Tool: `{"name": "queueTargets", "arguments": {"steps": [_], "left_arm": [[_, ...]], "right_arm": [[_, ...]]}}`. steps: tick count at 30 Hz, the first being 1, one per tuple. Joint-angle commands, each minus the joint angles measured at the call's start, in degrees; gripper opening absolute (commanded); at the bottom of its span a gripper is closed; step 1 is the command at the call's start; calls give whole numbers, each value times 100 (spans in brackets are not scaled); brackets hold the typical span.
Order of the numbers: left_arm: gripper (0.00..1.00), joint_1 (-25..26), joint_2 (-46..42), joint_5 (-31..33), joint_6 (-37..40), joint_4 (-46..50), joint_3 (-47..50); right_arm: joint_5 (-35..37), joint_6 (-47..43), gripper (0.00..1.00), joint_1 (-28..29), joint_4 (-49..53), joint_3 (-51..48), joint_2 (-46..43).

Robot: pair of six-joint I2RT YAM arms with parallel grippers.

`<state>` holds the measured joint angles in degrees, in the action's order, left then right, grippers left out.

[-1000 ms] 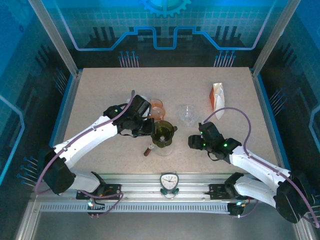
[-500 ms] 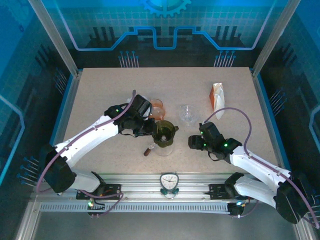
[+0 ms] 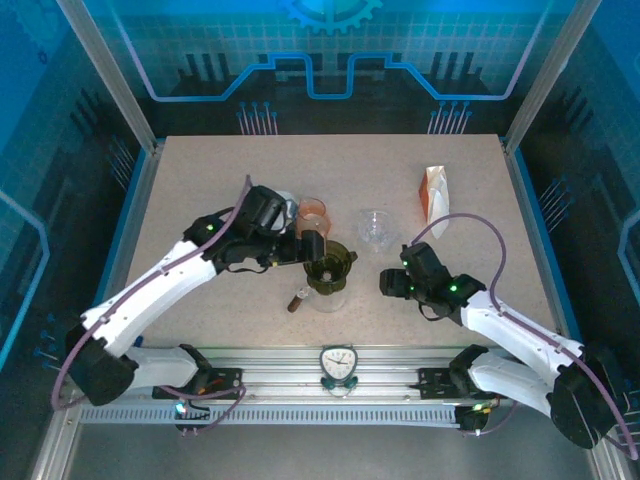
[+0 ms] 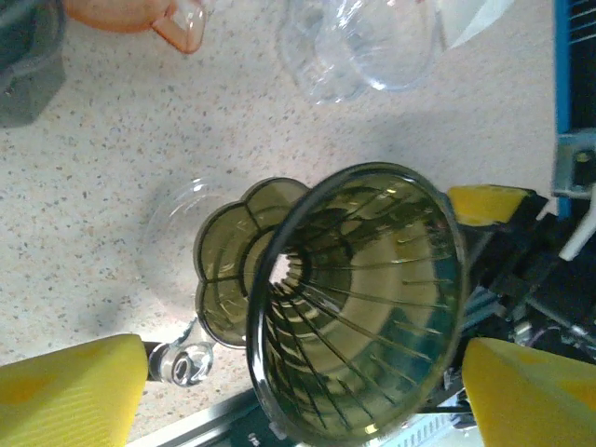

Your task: Place the coffee filter in the dripper

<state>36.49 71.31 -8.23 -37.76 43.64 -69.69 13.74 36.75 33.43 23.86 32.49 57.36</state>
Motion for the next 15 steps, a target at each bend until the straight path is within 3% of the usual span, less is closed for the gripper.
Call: {"name": "queueTargets", "arguments": {"steps": [1,7,15], "left_arm": [[99,-48,-648,364,6,-416,242],[99,-62,-1610,889,42,-1178,1317],[99,-55,-2061,961,-56,-1654,2314]], "right_arm": [[271,-138,73,-132,175,423,-112],[586,-517,73,-497,345,1253,128],[858,-1167,65,-1287,507,2533,1130]]}}
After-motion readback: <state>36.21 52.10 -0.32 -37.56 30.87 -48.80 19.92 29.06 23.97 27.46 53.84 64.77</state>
